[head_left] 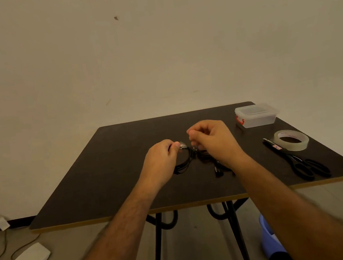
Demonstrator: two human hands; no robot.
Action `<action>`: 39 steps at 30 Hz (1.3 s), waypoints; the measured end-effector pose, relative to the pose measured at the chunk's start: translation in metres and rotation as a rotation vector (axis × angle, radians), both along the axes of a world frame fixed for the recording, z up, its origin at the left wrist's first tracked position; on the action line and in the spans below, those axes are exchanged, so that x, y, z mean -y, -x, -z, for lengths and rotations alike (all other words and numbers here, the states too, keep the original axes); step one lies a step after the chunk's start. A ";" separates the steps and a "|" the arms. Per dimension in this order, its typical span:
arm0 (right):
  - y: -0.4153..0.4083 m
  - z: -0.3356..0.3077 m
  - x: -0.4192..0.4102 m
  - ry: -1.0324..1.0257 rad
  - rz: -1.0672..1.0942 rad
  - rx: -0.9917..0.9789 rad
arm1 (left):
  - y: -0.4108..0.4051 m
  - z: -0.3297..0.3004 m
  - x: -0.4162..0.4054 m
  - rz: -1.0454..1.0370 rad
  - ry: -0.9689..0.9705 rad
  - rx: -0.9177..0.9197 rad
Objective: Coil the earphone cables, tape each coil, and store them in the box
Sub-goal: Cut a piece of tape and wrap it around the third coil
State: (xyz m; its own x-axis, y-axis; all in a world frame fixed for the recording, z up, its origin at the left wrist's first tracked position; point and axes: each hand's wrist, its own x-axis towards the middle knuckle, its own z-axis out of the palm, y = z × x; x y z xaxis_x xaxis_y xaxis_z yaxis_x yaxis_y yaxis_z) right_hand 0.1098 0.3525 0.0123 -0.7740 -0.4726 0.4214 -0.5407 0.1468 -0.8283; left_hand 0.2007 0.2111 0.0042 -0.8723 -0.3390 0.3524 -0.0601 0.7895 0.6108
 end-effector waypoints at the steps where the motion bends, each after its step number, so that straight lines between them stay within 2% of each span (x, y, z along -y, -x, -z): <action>1: -0.002 -0.002 0.000 -0.036 0.024 -0.133 | 0.001 0.000 0.001 -0.009 0.005 0.008; 3: -0.008 -0.008 0.003 -0.220 -0.001 -0.320 | 0.003 0.000 0.001 -0.013 0.018 0.012; 6: -0.014 -0.009 0.010 -0.482 -0.023 -0.403 | 0.004 0.000 0.000 0.003 0.041 -0.015; 13: -0.011 -0.007 0.014 -0.496 0.015 -0.371 | 0.002 0.007 0.003 -0.006 0.158 -0.092; 18: -0.007 0.001 0.018 -0.531 0.048 -0.379 | 0.007 0.014 0.003 -0.013 0.077 -0.062; 23: 0.001 0.014 0.023 -0.483 0.021 -0.185 | 0.017 0.021 0.008 0.033 -0.172 0.050; 27: 0.009 0.026 0.028 -0.328 -0.057 0.119 | 0.024 0.030 0.017 0.007 -0.362 0.095; 33: 0.019 0.045 0.028 -0.164 -0.009 0.457 | 0.036 0.042 0.025 -0.043 -0.578 0.180; 36: 0.025 0.055 0.031 -0.117 0.048 0.525 | 0.046 0.047 0.027 -0.064 -0.701 0.236; 39: 0.033 0.064 0.039 -0.151 0.124 0.467 | 0.055 0.049 0.030 -0.097 -0.892 0.254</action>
